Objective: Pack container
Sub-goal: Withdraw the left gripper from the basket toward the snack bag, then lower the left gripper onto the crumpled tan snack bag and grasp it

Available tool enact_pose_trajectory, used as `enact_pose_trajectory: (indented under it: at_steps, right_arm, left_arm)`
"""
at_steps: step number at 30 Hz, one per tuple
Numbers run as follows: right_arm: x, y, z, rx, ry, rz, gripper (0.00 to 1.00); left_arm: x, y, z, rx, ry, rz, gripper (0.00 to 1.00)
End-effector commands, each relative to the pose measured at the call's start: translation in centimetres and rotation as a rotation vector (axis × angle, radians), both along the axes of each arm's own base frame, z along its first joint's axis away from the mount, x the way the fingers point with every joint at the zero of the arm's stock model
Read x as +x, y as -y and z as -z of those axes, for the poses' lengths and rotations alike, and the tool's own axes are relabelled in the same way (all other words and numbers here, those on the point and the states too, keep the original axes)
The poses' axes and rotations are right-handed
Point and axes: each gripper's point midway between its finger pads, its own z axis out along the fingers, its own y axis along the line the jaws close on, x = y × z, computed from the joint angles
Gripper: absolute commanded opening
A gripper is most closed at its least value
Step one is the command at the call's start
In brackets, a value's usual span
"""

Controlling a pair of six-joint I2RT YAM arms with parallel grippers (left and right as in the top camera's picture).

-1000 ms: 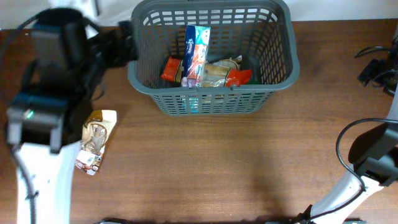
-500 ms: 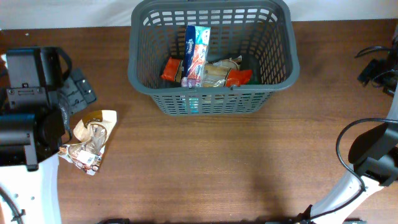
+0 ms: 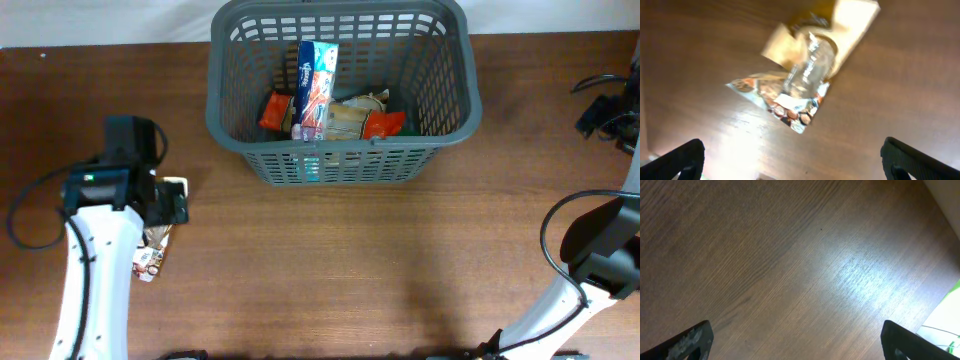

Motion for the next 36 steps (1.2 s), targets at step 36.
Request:
enact_pose_trajectory:
  at_steps: [36]
  right_arm:
    - [-0.2,0.3,0.1,-0.001,0.004,0.022,0.99]
  left_arm:
    - [3.5,-3.7,13.7,-0.282,-0.17,0.181,0.99]
